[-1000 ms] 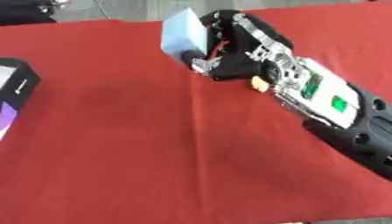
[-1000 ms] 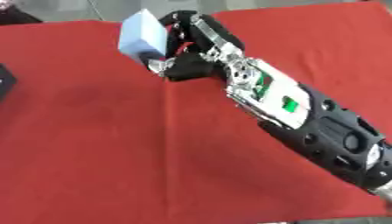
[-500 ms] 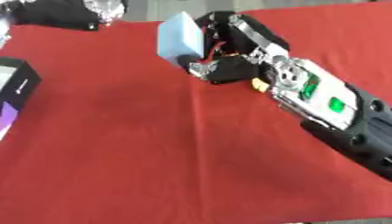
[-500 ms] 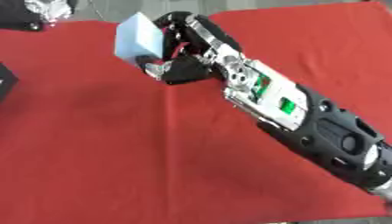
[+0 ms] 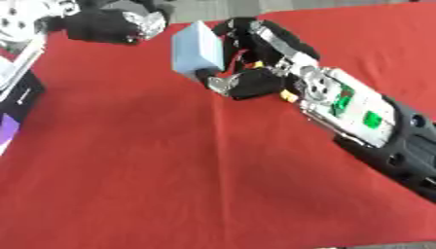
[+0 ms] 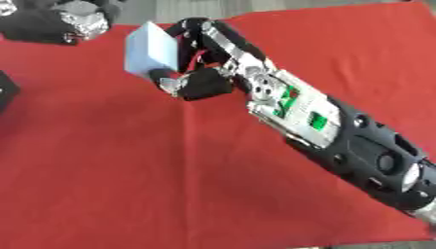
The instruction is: Pick up the objects with one hand, pass them to the other hand, and then place them into the box on the other side of the table.
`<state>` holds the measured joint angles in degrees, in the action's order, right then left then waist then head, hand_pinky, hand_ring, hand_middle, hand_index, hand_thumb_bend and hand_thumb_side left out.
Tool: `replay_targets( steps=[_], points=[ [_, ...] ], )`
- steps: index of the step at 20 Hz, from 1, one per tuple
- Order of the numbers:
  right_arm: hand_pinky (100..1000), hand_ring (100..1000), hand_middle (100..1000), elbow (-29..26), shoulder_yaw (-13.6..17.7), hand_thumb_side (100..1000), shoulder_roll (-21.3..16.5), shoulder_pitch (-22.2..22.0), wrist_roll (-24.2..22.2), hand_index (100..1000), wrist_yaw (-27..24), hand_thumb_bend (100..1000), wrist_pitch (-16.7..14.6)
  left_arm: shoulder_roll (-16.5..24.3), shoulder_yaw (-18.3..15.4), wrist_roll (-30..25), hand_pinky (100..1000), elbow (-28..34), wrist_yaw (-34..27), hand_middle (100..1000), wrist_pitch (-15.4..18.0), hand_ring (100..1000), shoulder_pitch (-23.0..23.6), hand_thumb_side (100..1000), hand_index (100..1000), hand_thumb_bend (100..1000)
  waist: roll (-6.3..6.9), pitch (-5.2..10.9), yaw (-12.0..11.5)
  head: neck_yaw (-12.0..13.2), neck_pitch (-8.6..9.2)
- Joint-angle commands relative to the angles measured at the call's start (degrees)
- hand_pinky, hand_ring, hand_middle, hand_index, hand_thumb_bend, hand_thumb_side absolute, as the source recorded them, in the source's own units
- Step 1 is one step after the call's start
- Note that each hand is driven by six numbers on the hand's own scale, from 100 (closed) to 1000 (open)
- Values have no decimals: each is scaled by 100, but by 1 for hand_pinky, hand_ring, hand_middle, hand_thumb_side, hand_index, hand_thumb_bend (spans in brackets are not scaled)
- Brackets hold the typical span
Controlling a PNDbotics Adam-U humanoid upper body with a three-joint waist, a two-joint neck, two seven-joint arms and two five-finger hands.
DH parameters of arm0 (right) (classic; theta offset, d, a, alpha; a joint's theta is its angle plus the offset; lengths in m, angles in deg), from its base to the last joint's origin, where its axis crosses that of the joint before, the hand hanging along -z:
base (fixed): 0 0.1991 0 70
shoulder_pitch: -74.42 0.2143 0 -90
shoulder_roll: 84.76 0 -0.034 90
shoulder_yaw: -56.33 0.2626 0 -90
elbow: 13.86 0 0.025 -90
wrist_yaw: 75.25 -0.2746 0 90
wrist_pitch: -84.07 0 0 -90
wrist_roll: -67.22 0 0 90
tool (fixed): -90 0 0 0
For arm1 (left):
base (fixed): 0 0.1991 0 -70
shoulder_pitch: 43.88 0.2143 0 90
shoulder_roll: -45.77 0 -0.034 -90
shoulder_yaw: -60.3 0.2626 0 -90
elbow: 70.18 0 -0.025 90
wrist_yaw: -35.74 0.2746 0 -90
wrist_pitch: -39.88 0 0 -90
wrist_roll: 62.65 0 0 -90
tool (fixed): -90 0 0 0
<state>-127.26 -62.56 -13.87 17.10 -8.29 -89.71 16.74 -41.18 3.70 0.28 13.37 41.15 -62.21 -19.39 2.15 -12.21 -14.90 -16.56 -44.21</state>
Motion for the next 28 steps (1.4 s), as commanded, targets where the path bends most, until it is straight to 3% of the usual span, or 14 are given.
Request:
replay_targets(
  steps=[1,7,10,12,14,16,18,24,26,28],
  points=[
    [331,485,368,-119,37,100,-63,32,-99,268,114,124,-17,136,-94,-398,968,116,164,822,69,801,-78,680,841,100,44,158,-3,-4,9],
    [326,484,368,-119,7,100,-77,-10,-284,266,235,134,-34,222,-273,-1112,977,302,258,823,298,811,13,781,840,100,40,147,-4,-34,9],
    [319,481,366,-119,-3,100,-79,-38,-297,263,272,150,2,322,-465,-1420,981,496,216,821,417,815,78,786,835,100,45,139,-11,-62,9],
    [316,479,364,-119,-4,100,-77,-48,-271,262,281,158,37,385,-582,-1622,982,640,184,820,483,818,105,756,835,100,48,134,-16,-85,9],
    [312,477,362,-119,-5,100,-69,-49,-237,260,278,167,67,424,-648,-1784,977,741,253,819,514,827,114,567,843,100,50,129,-19,-111,9],
    [310,476,361,-119,-11,100,-54,-43,-206,259,260,174,94,425,-660,-1920,971,787,448,817,537,833,119,472,847,100,48,123,-18,-128,9],
    [309,475,360,-119,-16,100,-40,-34,-179,258,232,175,118,403,-637,-2012,967,810,724,817,603,840,123,456,849,164,44,116,-14,-145,9],
    [306,473,359,-119,-12,100,-27,-9,-114,247,194,179,127,313,-567,-1986,955,823,1395,817,736,858,123,589,861,340,44,110,-11,-169,9],
    [305,472,358,-119,-15,100,-22,-1,-99,241,194,181,127,273,-529,-1892,952,834,1650,817,731,860,120,644,864,371,46,110,-12,-171,9],
    [304,472,358,-119,-19,100,-15,11,-95,237,202,182,120,210,-467,-1767,950,809,1876,818,688,862,127,640,866,388,44,109,-9,-171,9]
  ],
)
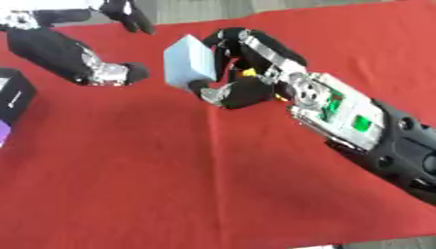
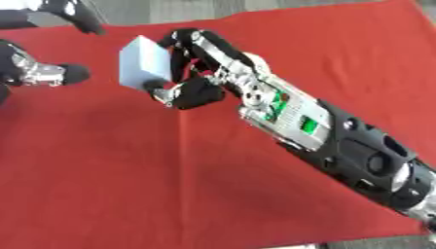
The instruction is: Pick up the objects with one hand, pass them to the other hand, and then place them into the box on the other side of the table.
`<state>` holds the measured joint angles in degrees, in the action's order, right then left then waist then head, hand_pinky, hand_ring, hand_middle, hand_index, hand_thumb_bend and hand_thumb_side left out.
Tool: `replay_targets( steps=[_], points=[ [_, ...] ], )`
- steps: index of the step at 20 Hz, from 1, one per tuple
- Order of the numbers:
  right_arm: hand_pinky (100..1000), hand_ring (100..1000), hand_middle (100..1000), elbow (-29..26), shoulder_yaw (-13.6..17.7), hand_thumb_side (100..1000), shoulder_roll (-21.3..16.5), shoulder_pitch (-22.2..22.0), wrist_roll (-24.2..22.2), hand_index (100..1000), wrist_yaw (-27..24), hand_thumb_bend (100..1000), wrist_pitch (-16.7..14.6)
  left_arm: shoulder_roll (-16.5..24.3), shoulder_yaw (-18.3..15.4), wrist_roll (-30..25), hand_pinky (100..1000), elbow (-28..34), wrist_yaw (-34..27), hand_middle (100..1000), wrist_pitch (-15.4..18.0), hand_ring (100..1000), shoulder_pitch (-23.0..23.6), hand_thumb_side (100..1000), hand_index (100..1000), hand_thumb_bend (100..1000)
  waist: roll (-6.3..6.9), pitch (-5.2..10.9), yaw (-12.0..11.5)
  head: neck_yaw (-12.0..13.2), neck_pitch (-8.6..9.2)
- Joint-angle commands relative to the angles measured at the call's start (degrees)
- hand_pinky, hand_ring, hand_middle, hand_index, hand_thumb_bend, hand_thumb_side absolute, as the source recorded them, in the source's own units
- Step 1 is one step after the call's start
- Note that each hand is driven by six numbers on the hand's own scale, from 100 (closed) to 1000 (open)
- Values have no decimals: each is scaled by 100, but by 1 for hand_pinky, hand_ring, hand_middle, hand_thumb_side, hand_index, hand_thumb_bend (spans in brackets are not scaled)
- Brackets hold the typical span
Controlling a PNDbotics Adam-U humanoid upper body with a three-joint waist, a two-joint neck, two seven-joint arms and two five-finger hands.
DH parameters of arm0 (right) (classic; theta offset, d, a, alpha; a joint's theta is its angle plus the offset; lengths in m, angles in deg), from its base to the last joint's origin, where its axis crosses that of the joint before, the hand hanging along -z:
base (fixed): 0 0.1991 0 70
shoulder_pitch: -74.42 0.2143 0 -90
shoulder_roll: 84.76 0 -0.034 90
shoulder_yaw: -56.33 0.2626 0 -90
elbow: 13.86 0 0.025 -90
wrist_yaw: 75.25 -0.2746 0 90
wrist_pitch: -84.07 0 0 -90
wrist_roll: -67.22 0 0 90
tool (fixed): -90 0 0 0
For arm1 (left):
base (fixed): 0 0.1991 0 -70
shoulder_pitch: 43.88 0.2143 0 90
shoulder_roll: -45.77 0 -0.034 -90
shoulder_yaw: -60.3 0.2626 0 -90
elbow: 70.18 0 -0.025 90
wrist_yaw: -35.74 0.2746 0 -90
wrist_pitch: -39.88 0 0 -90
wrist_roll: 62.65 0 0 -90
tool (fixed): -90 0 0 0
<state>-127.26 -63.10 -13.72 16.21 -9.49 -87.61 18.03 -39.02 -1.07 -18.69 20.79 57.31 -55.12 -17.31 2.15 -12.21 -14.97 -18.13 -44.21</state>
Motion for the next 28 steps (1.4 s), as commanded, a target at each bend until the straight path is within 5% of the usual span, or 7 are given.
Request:
replay_targets(
  steps=[1,7,12,24,28],
  points=[
    [303,472,358,-119,32,100,-27,106,23,235,-3,183,-14,-34,38,193,946,50,350,817,-40,863,-76,627,866,402,42,107,-1,-16,9],
    [296,474,357,-119,24,100,-18,119,3,230,42,191,-33,-208,193,626,950,-43,843,804,-167,865,-62,620,843,452,32,99,1,-5,9],
    [291,474,356,-119,30,100,-20,123,17,227,43,194,-26,-270,254,679,985,-117,842,783,-189,875,-45,723,829,464,22,89,-8,-6,9],
    [283,472,354,-119,34,100,-12,135,48,221,30,203,-35,-378,280,761,992,-217,1051,767,-113,894,-29,721,873,514,-7,60,-22,-9,9],
    [277,472,354,-119,29,100,-6,129,64,219,28,137,-26,-420,277,798,999,-223,1145,776,-88,904,-14,699,901,537,-9,59,-19,-7,9]
  ],
)
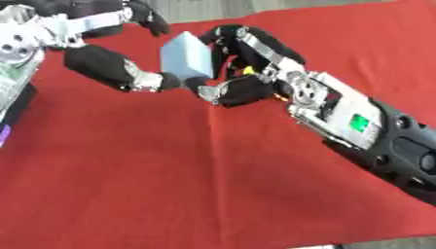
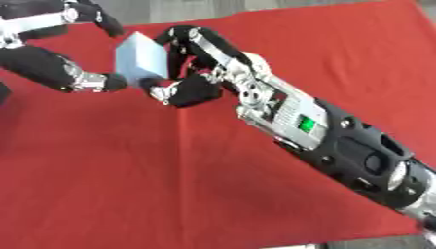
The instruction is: Pick up the objects with one hand, pass them to the other hand, and then place them into the box on the other side of the table.
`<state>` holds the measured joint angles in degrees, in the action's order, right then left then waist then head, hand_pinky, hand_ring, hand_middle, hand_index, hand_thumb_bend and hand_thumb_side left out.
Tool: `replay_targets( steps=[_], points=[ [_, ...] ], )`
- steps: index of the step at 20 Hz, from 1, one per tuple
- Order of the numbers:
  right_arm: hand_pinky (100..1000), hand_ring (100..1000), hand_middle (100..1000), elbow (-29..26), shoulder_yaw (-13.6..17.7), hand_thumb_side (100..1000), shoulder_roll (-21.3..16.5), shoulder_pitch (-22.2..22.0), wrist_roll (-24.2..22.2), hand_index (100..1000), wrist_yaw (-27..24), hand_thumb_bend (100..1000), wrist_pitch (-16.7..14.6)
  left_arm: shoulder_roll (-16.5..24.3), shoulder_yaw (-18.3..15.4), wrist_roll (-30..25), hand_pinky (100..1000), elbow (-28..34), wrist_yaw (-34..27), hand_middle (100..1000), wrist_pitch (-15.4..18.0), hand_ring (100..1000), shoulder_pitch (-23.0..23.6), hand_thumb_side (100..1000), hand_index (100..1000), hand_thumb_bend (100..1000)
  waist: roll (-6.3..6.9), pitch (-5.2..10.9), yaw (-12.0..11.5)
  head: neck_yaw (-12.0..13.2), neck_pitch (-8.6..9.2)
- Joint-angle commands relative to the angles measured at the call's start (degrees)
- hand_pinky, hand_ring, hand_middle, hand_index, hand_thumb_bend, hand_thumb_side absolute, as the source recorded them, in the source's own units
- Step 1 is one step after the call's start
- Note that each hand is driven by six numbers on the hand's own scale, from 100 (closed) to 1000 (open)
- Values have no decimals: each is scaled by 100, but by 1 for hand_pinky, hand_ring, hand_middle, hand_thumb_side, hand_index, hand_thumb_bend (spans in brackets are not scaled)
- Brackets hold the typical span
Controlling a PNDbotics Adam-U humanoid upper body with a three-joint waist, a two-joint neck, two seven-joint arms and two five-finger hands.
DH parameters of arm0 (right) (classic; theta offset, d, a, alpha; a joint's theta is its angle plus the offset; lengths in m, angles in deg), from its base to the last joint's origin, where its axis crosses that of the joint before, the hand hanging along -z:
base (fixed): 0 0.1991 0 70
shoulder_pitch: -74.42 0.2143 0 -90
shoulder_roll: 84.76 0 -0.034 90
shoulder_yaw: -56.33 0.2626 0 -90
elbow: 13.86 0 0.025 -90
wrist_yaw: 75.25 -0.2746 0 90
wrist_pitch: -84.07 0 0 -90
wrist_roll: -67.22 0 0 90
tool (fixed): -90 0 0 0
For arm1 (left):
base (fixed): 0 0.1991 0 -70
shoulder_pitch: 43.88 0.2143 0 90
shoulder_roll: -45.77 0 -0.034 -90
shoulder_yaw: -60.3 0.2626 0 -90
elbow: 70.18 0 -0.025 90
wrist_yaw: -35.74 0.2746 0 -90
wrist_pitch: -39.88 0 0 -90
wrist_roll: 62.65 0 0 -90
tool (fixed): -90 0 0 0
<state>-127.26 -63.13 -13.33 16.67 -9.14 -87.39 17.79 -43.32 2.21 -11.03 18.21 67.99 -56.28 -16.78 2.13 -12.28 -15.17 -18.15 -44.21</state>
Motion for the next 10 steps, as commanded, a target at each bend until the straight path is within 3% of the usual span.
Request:
replay_targets(
  steps=[1,10],
  points=[
    [276,472,354,-119,32,100,-43,85,31,218,6,133,-4,-3,-49,45,1000,31,101,778,30,905,-62,696,904,538,-5,65,1,-7,9],
    [273,471,354,-119,39,100,-36,93,51,215,-4,137,-18,-135,-19,93,1000,-96,185,777,38,904,-53,680,910,514,-1,62,8,-27,9]
  ],
)
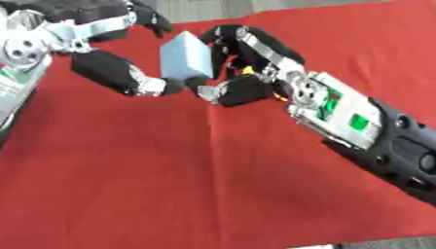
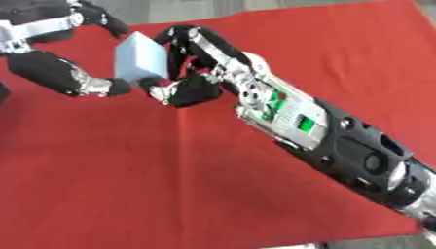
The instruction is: Pick up the objects with one hand, pass them to the other hand, and then place them into the box on the other side of the table.
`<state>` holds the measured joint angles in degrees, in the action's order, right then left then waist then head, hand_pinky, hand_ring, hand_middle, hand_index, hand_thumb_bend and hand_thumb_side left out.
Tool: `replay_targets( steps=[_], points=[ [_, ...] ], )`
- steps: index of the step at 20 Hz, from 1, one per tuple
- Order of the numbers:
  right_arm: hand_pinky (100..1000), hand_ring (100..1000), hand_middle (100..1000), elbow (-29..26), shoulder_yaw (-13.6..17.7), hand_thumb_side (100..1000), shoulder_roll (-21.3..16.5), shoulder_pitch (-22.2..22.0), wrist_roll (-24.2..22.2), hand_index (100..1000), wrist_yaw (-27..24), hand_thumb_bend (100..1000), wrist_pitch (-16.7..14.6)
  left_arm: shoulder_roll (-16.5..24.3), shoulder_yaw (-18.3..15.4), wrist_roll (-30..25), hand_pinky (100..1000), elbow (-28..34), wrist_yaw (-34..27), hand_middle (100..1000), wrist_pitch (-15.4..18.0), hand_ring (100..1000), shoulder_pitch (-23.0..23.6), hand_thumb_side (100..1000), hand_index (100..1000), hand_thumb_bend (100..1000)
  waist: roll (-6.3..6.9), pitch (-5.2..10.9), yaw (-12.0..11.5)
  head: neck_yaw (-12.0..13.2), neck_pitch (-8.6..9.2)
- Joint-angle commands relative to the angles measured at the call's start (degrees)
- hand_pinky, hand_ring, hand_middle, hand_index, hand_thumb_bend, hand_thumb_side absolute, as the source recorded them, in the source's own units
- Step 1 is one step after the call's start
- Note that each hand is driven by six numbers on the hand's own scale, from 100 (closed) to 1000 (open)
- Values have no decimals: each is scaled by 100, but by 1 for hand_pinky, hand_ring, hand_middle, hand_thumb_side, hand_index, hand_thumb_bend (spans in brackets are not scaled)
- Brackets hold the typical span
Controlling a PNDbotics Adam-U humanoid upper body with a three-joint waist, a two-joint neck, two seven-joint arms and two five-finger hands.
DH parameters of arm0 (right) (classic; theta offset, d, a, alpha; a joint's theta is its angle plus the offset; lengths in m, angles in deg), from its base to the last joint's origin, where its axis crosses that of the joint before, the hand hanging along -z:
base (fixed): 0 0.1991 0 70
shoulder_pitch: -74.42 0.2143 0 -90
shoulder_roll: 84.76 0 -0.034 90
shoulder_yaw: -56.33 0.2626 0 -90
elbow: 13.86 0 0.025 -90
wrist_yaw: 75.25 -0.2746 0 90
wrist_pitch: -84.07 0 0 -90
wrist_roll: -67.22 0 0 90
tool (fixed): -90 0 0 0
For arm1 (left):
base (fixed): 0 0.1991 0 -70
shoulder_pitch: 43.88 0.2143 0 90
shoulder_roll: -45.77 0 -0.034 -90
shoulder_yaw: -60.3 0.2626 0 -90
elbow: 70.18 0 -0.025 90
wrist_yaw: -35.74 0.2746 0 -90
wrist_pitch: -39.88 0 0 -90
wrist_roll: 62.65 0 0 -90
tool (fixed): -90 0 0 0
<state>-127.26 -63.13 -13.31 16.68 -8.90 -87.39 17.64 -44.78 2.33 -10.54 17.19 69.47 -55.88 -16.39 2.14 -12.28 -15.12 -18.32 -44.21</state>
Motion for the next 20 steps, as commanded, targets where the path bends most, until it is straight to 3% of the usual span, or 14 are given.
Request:
replay_targets(
  steps=[1,14,17,20],
  points=[
    [273,471,354,-119,36,100,-36,90,28,214,-2,138,-3,-10,-30,62,1000,-19,58,776,-9,903,-86,670,908,509,-4,61,5,-8,9],
    [268,470,353,-119,18,100,-17,110,-11,210,-12,133,-40,-261,18,301,998,-350,223,760,47,895,-95,586,884,459,4,53,29,3,9],
    [267,470,353,-119,15,100,-15,113,-17,209,-18,132,-50,-301,16,363,994,-420,234,748,51,890,-96,503,864,416,5,48,33,-2,9],
    [266,470,353,-119,11,100,-17,111,-20,208,-22,133,-48,-319,2,503,988,-450,195,727,10,878,-94,329,831,340,4,45,33,-4,9]
  ],
)
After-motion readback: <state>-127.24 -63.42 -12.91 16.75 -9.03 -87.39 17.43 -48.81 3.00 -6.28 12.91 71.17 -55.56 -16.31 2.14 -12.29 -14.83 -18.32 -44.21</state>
